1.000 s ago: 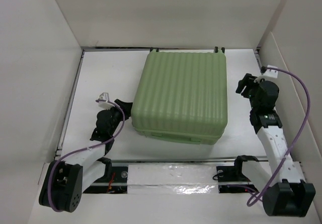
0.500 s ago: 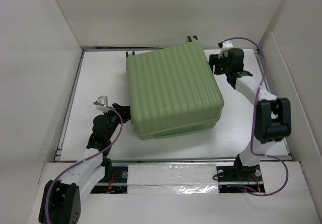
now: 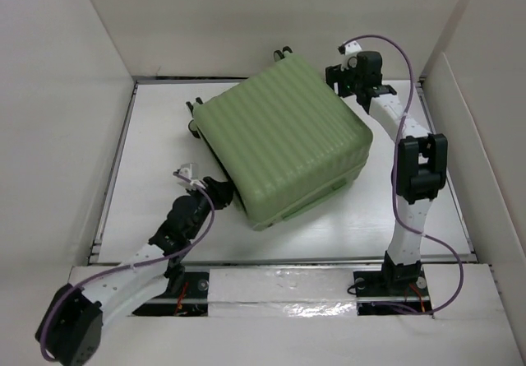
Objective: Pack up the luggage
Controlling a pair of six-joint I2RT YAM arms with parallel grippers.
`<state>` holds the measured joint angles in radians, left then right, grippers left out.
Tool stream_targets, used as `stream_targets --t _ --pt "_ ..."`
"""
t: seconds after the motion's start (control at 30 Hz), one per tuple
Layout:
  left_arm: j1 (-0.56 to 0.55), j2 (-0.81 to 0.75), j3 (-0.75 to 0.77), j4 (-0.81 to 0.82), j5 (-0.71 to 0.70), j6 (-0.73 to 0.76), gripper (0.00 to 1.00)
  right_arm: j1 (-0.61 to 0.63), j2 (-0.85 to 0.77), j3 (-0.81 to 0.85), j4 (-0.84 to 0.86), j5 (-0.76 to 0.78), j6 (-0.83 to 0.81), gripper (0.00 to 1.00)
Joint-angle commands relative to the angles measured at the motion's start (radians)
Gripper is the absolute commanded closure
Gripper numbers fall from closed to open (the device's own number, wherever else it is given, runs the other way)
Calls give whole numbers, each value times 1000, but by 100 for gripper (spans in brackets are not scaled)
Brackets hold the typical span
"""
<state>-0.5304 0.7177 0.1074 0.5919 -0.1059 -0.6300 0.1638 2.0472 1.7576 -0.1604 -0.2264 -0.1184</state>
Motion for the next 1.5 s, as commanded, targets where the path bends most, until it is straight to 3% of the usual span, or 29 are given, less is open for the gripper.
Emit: stream_targets --t 0.0,0.03,0.07,0.17,0.2,0.23,0.33,0.47,0.6,0.77,0.83,0.87,0.9,0.93,0.97,1.03,1.1,1.17,1.3,1.47 --pt "-285 68 101 167 7 -54 66 151 14 150 -165 -286 37 20" --pt "-374 103 127 189 -36 -57 66 142 54 233 -229 -286 10 19" --pt "-375 124 127 187 -75 -57 66 132 74 276 -260 -287 0 19" --pt "-546 157 225 123 -265 -22 65 108 143 409 -361 -300 -21 18" --pt "-590 149 263 96 -381 -19 65 108 142 410 -363 -295 -20 18" --pt "-591 131 279 65 -431 -19 63 94 131 401 -338 -285 -15 16" --pt "-545 -15 319 -62 -566 -30 43 71 64 333 -274 -268 23 12" --pt "-375 -103 396 -155 -607 -2 36 28 -19 270 -191 -251 88 9" --pt "-188 -78 509 -176 -465 -2 39 -9 -102 243 -133 -240 123 7" --pt "1 -6 514 -262 -367 -121 43 -90 -289 91 -24 -260 219 9" --pt "111 -7 474 -274 -266 -183 37 -99 -379 -21 123 -277 243 54" --pt "157 -18 457 -277 -226 -198 25 -113 -480 -141 145 -278 256 80" --pt "205 -24 425 -279 -156 -217 20 -113 -536 -211 160 -280 255 94" --pt "302 -26 411 -277 -120 -252 17 -104 -594 -286 248 -284 256 100" --pt "354 -21 396 -246 -80 -261 15 -75 -711 -446 289 -284 260 100" --pt "478 8 371 -213 72 -284 13 -23 -819 -594 387 -259 258 99" --pt "532 87 374 -164 208 -313 9 66 -928 -735 391 -238 214 96" --pt "576 177 365 -65 256 -348 1 121 -969 -786 352 -214 169 93" --pt "586 314 353 123 366 -401 1 244 -1039 -872 325 -205 132 88" --pt "586 440 354 226 445 -470 1 332 -1075 -926 277 -168 69 84"
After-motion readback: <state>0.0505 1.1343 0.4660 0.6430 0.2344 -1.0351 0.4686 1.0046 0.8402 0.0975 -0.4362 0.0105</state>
